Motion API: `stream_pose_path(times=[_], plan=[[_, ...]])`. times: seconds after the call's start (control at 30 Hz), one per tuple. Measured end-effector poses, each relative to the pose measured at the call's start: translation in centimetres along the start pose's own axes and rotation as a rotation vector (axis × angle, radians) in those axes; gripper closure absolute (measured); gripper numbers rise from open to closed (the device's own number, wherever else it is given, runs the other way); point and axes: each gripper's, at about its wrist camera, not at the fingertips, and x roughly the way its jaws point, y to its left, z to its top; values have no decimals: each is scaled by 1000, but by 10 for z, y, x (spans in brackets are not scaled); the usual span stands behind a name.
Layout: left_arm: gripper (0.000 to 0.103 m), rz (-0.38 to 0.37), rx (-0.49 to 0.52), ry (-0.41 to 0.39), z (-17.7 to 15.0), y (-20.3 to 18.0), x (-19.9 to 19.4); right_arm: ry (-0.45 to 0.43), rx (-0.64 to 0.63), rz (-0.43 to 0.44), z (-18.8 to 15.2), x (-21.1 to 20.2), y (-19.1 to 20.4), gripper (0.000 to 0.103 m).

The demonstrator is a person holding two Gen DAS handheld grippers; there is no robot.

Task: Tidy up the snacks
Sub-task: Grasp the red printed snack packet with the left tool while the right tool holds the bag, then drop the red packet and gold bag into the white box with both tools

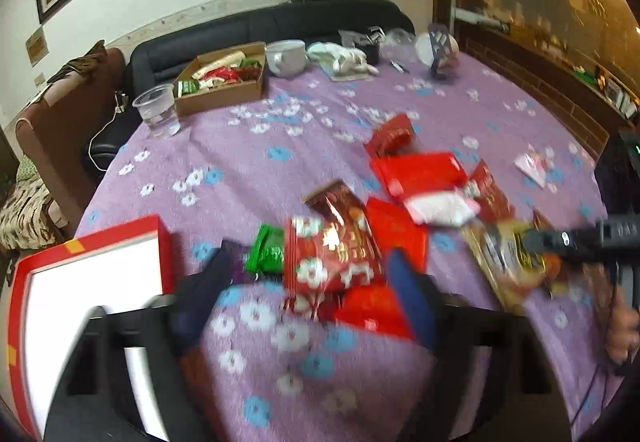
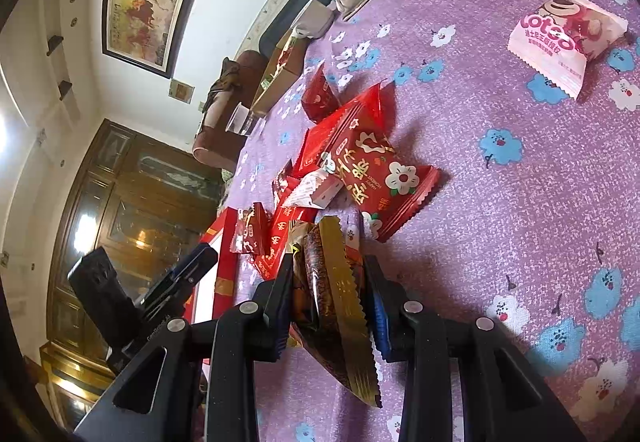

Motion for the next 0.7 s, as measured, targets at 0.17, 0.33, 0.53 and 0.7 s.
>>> stream_pose_path(times=[0.17, 0.33, 0.53, 0.7], plan=[[19, -17, 8, 82, 4, -13, 30, 10, 2, -1, 0, -1, -1, 68], [40, 29, 17, 82, 1, -17, 44, 20, -1, -6, -2, 0, 0, 68], [73, -14, 20, 36, 1, -15, 33, 26, -9, -11, -3, 2, 2, 68], [80, -53, 16, 29, -8, -12, 25, 21, -25, -3, -3, 4, 6, 68]])
